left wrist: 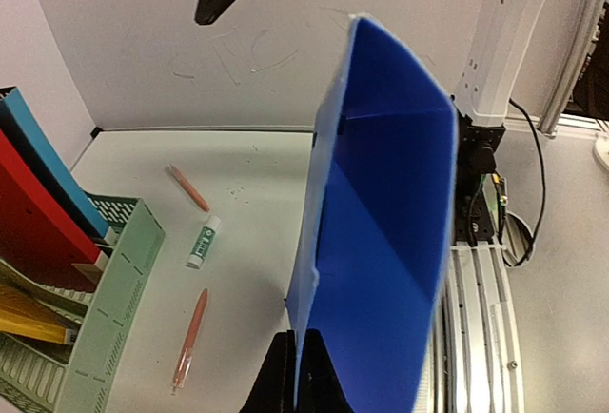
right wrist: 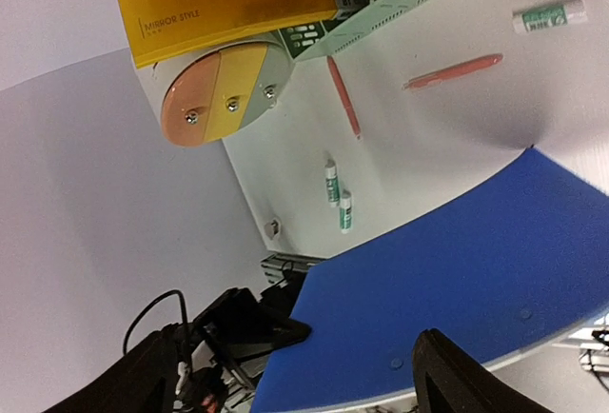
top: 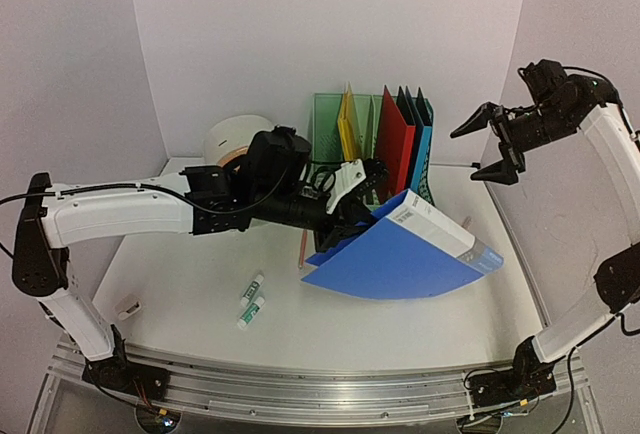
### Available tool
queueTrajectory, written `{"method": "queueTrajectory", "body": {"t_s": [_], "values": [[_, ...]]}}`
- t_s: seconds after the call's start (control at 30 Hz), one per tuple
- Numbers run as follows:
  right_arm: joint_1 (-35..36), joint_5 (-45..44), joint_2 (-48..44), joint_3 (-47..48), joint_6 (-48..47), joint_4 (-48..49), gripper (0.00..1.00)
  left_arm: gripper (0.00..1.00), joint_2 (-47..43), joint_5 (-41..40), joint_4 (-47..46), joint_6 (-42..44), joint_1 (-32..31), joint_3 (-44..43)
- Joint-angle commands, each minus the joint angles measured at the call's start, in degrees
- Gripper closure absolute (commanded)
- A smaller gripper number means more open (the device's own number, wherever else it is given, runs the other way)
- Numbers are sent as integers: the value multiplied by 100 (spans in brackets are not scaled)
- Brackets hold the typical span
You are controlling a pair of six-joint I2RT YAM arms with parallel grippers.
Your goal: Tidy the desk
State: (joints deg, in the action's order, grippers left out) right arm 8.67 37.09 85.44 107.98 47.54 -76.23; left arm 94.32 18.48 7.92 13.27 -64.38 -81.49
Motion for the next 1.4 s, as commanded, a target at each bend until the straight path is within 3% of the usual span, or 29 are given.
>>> {"method": "queueTrajectory", "body": {"t_s": [0.0, 0.1, 0.27, 0.43, 0.6, 0.8, 1.03, 1.2, 1.3, 1.37], "values": [[-8, 705, -135, -32, 964, -182, 16, 100, -481, -648, -587, -113, 92, 342], [-5, 683, -340, -393, 1246, -180, 18, 100, -727, -969, -908, 182, 121, 717], [-5, 427, -1339, -2045, 1967, -177, 19, 100, -969, -909, -1220, 154, 128, 1101], [0, 329, -1568, -2084, 2460, -187, 21, 100, -1021, -999, -1444, 172, 131, 1347], [12, -398, -2104, -3131, 2921, -70, 18, 100, -1069, -789, -1694, 115, 106, 1540], [51, -1245, -1794, -3229, 2938, 455, 14, 100, -1007, -681, -1724, 24, 92, 1506], [885, -1846, -1652, -3732, 4010, 2104, 13, 100, -872, -552, -1774, 15, -15, 1443], [1409, -2321, -1518, -3871, 4474, 2675, 12, 100, -794, -521, -1821, 3, -35, 1381], [1895, -2552, -1446, -4197, 4765, 2915, 18, 100, -734, -521, -1877, -7, -77, 1308], [2152, -2627, -1422, -4391, 4929, 3125, 29, 100, -699, -494, -1907, 0, -104, 1290]]}}
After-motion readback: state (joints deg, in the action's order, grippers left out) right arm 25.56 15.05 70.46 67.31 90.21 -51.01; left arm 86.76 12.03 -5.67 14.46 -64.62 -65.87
